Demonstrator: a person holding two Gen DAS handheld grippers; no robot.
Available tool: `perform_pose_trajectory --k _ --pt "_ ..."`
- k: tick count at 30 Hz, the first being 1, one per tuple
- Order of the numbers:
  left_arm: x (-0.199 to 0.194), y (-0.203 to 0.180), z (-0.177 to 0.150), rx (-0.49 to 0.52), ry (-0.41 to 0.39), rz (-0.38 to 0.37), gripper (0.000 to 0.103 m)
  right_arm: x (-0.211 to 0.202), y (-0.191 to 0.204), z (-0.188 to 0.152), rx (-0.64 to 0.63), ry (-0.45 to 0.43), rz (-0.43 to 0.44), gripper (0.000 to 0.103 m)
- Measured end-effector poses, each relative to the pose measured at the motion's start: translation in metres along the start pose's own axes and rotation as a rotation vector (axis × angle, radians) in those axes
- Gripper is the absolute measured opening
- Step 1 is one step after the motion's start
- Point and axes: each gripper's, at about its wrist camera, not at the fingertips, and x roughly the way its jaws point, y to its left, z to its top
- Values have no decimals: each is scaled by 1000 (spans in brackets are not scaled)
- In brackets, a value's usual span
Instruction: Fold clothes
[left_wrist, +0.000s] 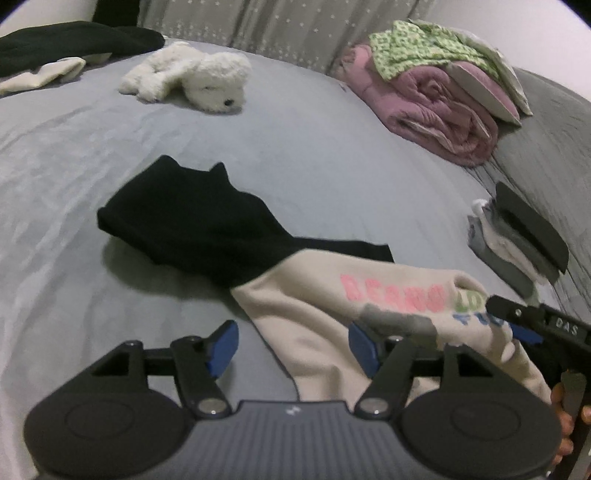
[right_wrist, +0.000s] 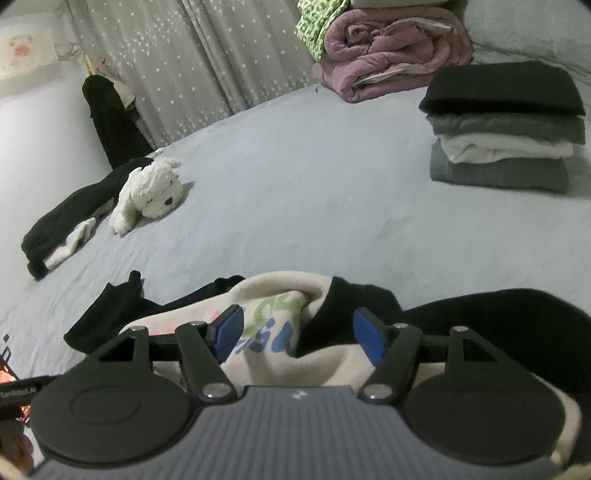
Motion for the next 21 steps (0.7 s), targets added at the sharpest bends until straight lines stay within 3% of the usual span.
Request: perform_pose_trajectory --k 4,6,8,11,15,21 --pt "2 -2 -4 8 17 -1 68 3 6 -3 -34 15 -7 65" --pt "3 -2 -4 8 23 -3 68 5 9 -5 -52 24 -10 54" --pt "2 -1 -4 3 25 -5 68 7 11 -6 -66 34 -7 32" --pt "2 0 -3 -2 24 -5 68 10 15 -7 -84 47 2 12" --pt "1 1 -2 -8 21 -4 68 8 22 -9 -88 50 26 10" --pt "-4 3 1 -25 2 -4 68 2 31 -10 -52 99 137 10"
